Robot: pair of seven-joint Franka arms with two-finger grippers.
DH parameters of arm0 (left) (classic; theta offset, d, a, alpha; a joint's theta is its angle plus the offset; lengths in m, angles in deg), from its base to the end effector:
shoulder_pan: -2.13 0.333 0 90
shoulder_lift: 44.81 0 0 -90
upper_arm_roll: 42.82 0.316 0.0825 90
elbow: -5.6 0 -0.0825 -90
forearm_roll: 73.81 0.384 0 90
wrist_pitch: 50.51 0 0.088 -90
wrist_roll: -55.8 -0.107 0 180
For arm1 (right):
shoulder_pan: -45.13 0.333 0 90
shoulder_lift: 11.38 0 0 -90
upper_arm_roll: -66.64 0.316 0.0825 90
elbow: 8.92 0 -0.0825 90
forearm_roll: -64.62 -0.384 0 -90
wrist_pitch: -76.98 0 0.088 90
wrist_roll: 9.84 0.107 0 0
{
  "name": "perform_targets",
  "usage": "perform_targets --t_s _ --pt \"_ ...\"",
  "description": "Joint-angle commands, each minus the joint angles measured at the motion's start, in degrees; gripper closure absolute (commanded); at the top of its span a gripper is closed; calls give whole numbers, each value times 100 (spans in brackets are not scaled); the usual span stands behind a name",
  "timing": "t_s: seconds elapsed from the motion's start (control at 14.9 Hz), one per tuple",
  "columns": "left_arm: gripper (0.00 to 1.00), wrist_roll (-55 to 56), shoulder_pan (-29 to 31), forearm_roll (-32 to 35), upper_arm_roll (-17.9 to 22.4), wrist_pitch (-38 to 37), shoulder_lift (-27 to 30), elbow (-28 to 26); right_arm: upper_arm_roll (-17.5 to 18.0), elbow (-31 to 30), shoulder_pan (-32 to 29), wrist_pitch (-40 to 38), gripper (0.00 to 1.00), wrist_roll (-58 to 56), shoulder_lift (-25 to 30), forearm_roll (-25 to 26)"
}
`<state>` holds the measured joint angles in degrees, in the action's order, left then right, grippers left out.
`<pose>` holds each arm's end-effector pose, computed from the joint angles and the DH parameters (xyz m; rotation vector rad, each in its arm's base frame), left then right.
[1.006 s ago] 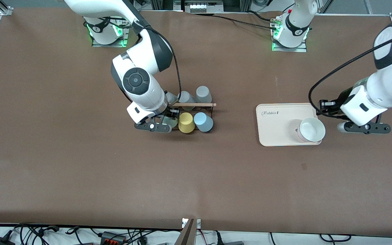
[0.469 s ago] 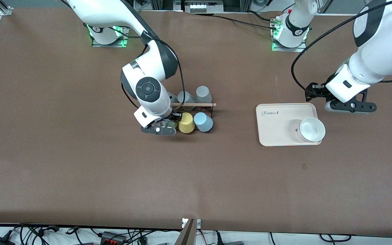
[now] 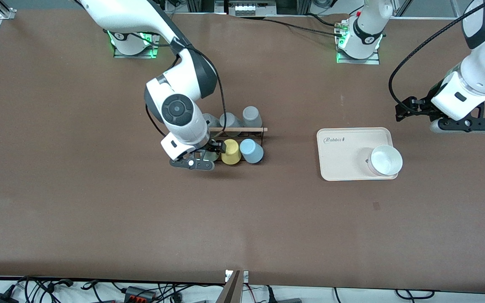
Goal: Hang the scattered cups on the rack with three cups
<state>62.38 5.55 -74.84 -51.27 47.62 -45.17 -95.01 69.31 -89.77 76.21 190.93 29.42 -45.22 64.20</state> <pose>0.5575 -0.0506 0.5452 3.1267 0.0469 -0.0800 0.5972 0.3921 0.3563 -3.1179 0.1668 0.0458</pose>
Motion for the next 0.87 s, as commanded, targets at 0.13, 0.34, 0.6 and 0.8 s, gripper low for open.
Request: perform_targets --t_s 0.13,0.34,0.6,0.8 --pt "0 71 -87 -91 -34 -531 -25 533 14 857 -899 -1459 0 -296 580 34" --pt "0 19 -69 -65 -25 -505 -60 630 -3 1194 -1585 -2033 0 -601 702 25" --pt "0 28 -18 -82 -61 -505 -69 631 23 1159 -2482 -2366 0 -2042 1072 33" --pt "0 10 -8 -118 -25 -435 -148 675 14 950 -2895 -2632 0 -2632 1387 51"
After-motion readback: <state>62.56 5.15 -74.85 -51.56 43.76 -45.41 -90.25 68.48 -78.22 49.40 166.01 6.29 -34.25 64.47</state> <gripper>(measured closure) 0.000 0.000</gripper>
